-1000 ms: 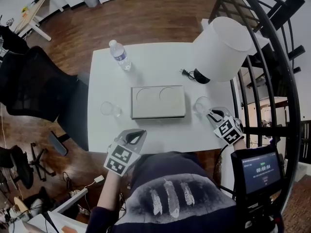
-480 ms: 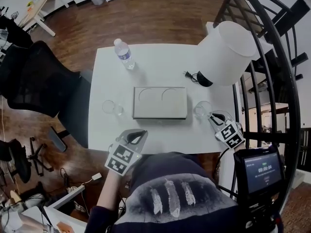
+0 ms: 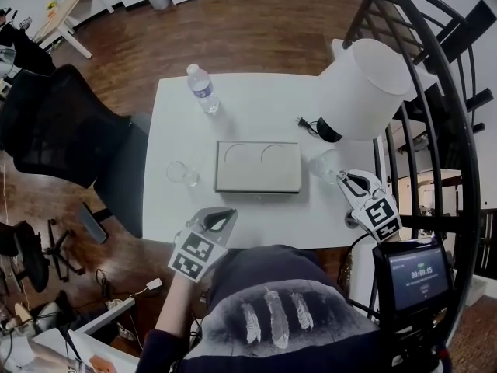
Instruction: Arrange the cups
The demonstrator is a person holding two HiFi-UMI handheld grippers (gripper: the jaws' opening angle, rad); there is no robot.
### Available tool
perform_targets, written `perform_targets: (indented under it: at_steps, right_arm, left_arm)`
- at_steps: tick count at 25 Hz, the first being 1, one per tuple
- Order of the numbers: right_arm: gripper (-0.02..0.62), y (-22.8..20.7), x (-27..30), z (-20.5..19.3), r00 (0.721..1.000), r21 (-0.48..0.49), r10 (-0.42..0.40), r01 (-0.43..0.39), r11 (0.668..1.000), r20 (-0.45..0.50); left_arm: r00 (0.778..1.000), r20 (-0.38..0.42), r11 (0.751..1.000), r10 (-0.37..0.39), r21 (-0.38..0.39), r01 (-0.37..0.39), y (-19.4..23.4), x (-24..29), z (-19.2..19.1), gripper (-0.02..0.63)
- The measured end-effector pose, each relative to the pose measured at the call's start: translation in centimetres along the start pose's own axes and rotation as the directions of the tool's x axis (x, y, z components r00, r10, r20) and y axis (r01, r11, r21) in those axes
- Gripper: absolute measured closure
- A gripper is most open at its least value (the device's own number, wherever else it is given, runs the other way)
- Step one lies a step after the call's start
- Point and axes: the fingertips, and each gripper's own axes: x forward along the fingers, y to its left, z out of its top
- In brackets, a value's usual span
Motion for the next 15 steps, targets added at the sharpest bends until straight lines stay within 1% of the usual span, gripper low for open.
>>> perform_targets:
  at_steps: [5, 9, 15]
  right_arm:
    - [0.551, 0.2, -1.5, 4.9, 0.997, -0.054, 0.039, -0.035, 0.998, 0.07]
    - [0.552, 1.0, -0.8, 8.6, 0.989, -0.106, 0.096, -0.084, 0.991, 0.115]
    - [0.551, 2.4, 2.6, 11.3, 0.98, -0.189, 0.18, -0.161, 0.969, 0.088]
  left_arm:
    - [1.0, 0.0, 1.0, 0.0, -0.008, 0.0, -0.1, -0.2, -0.4, 0.606]
    - [1.0, 0.004, 1.0, 0.006, -0.017, -0.006, 0.1, -0.5, -0.8, 0.606]
    - [1.0, 0.011, 0.999, 0.017, -0.035, -0.017, 0.5, -1.2, -1.4, 0.606]
